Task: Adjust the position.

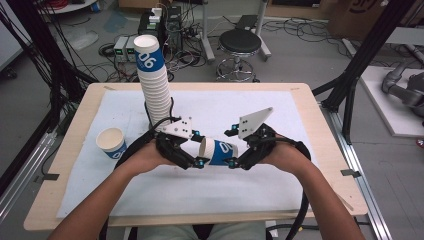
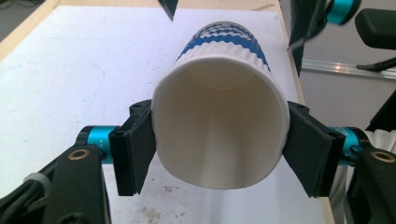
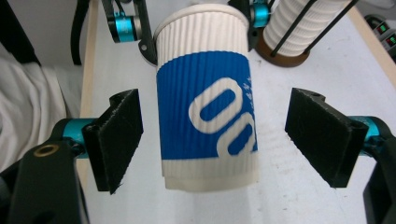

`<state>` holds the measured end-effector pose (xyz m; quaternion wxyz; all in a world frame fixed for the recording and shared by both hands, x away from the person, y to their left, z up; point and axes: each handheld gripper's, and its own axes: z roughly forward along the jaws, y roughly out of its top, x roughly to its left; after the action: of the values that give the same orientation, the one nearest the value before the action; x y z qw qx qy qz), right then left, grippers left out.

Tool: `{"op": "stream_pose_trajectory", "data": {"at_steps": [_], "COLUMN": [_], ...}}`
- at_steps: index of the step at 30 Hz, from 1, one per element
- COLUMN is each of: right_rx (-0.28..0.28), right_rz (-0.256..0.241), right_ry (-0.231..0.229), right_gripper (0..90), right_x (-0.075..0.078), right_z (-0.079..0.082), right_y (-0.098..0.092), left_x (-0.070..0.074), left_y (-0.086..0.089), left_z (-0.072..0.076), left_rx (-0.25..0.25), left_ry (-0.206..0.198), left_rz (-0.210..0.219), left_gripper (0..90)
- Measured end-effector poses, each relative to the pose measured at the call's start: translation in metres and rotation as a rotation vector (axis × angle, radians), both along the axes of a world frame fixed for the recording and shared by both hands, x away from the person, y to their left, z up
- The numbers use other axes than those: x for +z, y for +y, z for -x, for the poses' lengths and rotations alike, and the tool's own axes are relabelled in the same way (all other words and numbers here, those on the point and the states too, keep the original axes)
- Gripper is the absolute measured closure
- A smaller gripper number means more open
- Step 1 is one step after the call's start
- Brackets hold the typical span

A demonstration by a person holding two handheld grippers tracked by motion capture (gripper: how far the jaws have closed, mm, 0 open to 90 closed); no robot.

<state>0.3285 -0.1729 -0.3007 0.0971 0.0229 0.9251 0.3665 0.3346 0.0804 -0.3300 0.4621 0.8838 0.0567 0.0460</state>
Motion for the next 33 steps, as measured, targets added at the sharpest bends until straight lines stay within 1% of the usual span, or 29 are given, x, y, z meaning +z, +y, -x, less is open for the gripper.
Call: {"op": "stream_pose_trajectory", "data": {"at_steps": [3, 5, 8, 11, 15, 16, 18, 21, 23, 28, 31, 33], "right_rx": [0.013, 0.013, 0.025, 0.022, 0.036, 0.039, 0.061, 0.073, 0.066, 0.062, 0.062, 0.058], "right_rz": [0.042, 0.073, 0.102, 0.142, 0.183, 0.19, 0.211, 0.226, 0.242, 0.245, 0.225, 0.208], "right_ry": [-0.004, -0.003, -0.005, -0.002, 0.001, -0.003, 0.007, 0.005, 0.014, 0.026, 0.039, 0.051], "right_gripper": [19.5, 19.5, 19.6, 19.6, 20.0, 20.9, 26.1, 27.2, 29.2, 30.3, 29.9, 29.2], "right_x": [-0.002, -0.004, -0.008, -0.01, -0.015, -0.017, -0.019, -0.022, -0.023, -0.025, -0.028, -0.029], "right_z": [0.0, -0.001, -0.001, -0.001, -0.001, -0.001, -0.001, -0.001, 0.0, 0.0, -0.002, -0.002], "right_y": [0.008, 0.013, 0.018, 0.023, 0.03, 0.032, 0.035, 0.039, 0.04, 0.041, 0.039, 0.037], "left_x": [0.001, 0.002, 0.002, 0.002, 0.001, 0.001, 0.002, 0.002, 0.002, 0.001, 0.0, -0.002], "left_y": [-0.002, -0.004, -0.006, -0.008, -0.011, -0.012, -0.015, -0.018, -0.019, -0.02, -0.021, -0.021], "left_z": [0.0, -0.001, 0.0, -0.001, 0.0, 0.001, 0.002, 0.003, 0.004, 0.005, 0.004, 0.004], "left_rx": [-0.004, -0.009, -0.01, -0.02, -0.025, -0.027, -0.031, -0.036, -0.04, -0.04, -0.033, -0.031], "left_ry": [0.005, 0.002, 0.009, 0.008, 0.006, 0.006, 0.005, -0.002, -0.005, -0.002, 0.007, 0.02], "left_rz": [-0.014, -0.04, -0.043, -0.058, -0.074, -0.078, -0.086, -0.109, -0.121, -0.129, -0.117, -0.09], "left_gripper": [30.6, 30.6, 30.4, 30.4, 30.6, 30.6, 30.6, 30.6, 30.6, 30.4, 27.6, 25.4]}}
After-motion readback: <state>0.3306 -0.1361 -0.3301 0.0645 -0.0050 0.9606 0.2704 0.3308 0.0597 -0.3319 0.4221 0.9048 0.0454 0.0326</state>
